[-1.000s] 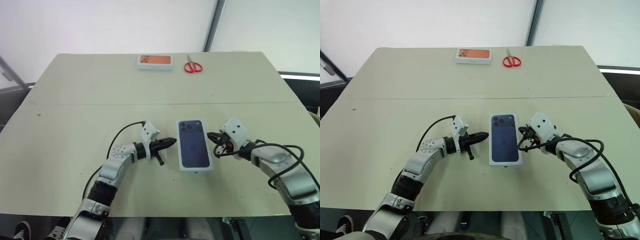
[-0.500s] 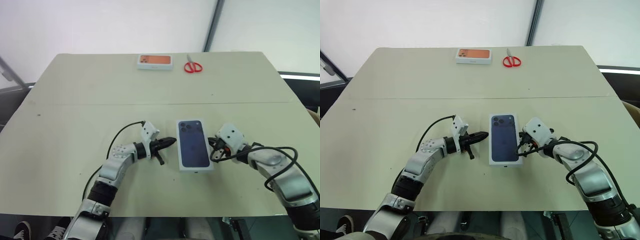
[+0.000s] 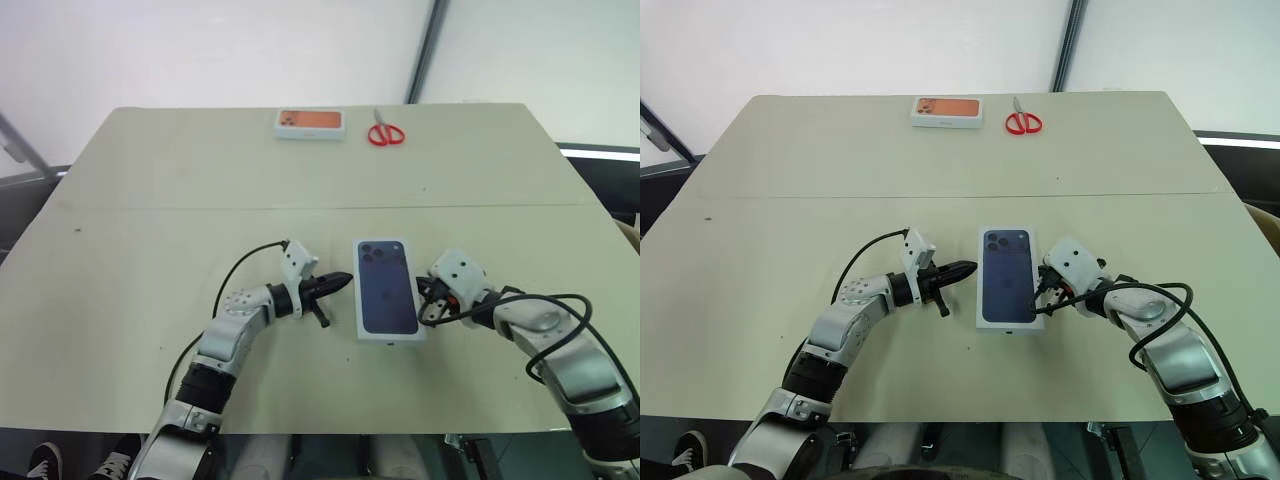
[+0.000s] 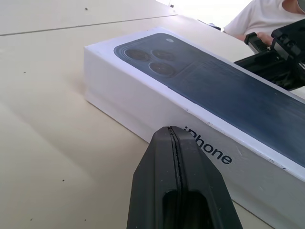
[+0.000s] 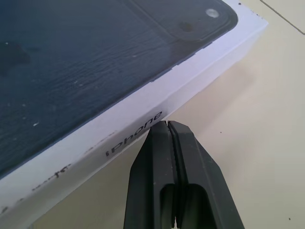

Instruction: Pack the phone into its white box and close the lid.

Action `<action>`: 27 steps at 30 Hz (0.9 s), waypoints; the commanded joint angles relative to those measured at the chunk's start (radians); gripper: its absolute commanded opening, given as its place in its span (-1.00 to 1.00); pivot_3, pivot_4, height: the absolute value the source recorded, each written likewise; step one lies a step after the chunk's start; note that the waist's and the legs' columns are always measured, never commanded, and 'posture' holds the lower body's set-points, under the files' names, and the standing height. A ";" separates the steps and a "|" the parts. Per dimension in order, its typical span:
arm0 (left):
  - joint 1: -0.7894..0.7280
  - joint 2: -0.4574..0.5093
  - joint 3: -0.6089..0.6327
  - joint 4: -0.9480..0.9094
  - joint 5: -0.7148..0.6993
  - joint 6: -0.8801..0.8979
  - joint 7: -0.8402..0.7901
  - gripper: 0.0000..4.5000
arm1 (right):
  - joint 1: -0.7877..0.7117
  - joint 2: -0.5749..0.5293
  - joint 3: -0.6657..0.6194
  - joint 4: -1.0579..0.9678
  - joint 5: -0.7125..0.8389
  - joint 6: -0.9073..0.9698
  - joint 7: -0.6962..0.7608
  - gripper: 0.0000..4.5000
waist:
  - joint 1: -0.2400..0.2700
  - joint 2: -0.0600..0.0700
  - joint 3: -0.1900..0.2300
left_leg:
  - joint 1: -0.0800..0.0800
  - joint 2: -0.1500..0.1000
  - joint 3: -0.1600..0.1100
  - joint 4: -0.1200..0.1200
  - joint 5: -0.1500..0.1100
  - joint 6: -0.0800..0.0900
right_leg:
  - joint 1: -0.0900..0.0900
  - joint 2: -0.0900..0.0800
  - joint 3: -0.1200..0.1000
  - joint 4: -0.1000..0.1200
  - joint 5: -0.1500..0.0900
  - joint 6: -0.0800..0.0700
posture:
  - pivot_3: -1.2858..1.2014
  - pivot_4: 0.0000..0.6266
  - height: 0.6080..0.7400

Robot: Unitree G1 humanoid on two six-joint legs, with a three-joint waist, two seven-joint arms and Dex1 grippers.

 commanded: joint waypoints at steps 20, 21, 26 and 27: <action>-0.126 -0.036 0.091 -0.080 -0.111 0.078 0.049 -1.00 | -0.157 0.059 -0.209 -0.014 0.201 0.004 0.066 -0.98 | 0.003 -0.001 0.000 | 0.000 0.000 -0.001 0.001 0.000 0.000 | 0.000 0.000 -0.001 0.000 0.000 0.000 | 0.03 -0.52 1.00; -0.131 -0.042 0.081 -0.070 -0.102 0.072 0.048 -1.00 | -0.148 0.062 -0.190 -0.031 0.203 0.010 0.072 -0.98 | 0.002 -0.001 0.000 | 0.000 0.000 -0.001 0.001 0.000 0.000 | 0.001 0.000 -0.001 0.000 0.000 0.000 | 0.03 -0.52 1.00; -0.103 -0.049 0.006 -0.002 -0.038 0.016 0.017 -1.00 | -0.090 0.057 -0.058 -0.084 0.152 0.020 0.076 -0.98 | -0.003 0.000 0.000 | 0.000 0.000 0.000 0.001 0.000 0.000 | 0.000 0.000 0.000 0.001 0.000 0.000 | 0.03 -0.52 1.00; -0.095 -0.048 -0.007 0.003 -0.032 0.015 0.011 -1.00 | -0.073 0.042 -0.033 -0.084 0.129 0.013 0.081 -0.98 | -0.003 0.000 0.000 | 0.000 0.000 0.000 0.000 0.000 0.000 | 0.000 0.000 0.000 0.001 0.000 0.000 | 0.03 -0.52 1.00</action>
